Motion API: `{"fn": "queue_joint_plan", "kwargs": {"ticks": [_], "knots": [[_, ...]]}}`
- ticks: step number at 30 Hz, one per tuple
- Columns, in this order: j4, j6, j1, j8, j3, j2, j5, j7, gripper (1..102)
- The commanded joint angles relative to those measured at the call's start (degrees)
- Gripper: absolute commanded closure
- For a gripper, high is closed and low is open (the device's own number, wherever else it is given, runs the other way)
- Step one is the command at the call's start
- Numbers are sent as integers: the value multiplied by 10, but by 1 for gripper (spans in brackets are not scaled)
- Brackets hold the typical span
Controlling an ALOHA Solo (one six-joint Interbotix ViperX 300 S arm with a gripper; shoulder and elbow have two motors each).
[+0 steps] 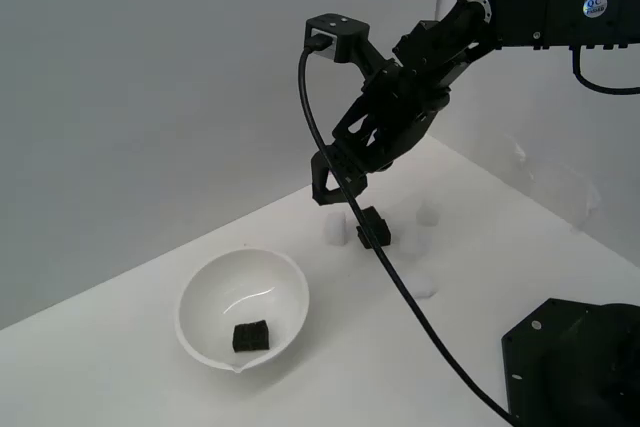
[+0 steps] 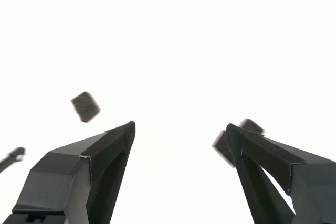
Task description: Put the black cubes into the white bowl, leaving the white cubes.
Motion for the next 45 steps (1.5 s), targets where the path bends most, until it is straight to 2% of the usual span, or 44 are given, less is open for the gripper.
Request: {"fn": "queue_joint_plan", "kwargs": {"ticks": [1, 11, 17, 23, 29, 45], "knots": [[5, -4, 13, 10, 14, 11, 3, -1, 3], [18, 6, 63, 30, -18, -21, 17, -1, 3], [33, 7, 72, 50, -53, -56, 33, -3, 3], [43, 7, 73, 53, -82, -85, 41, -7, 3], [47, 14, 78, 54, -114, -119, 44, -31, 3], [47, 14, 82, 61, -157, -159, 44, -58, 3]]}}
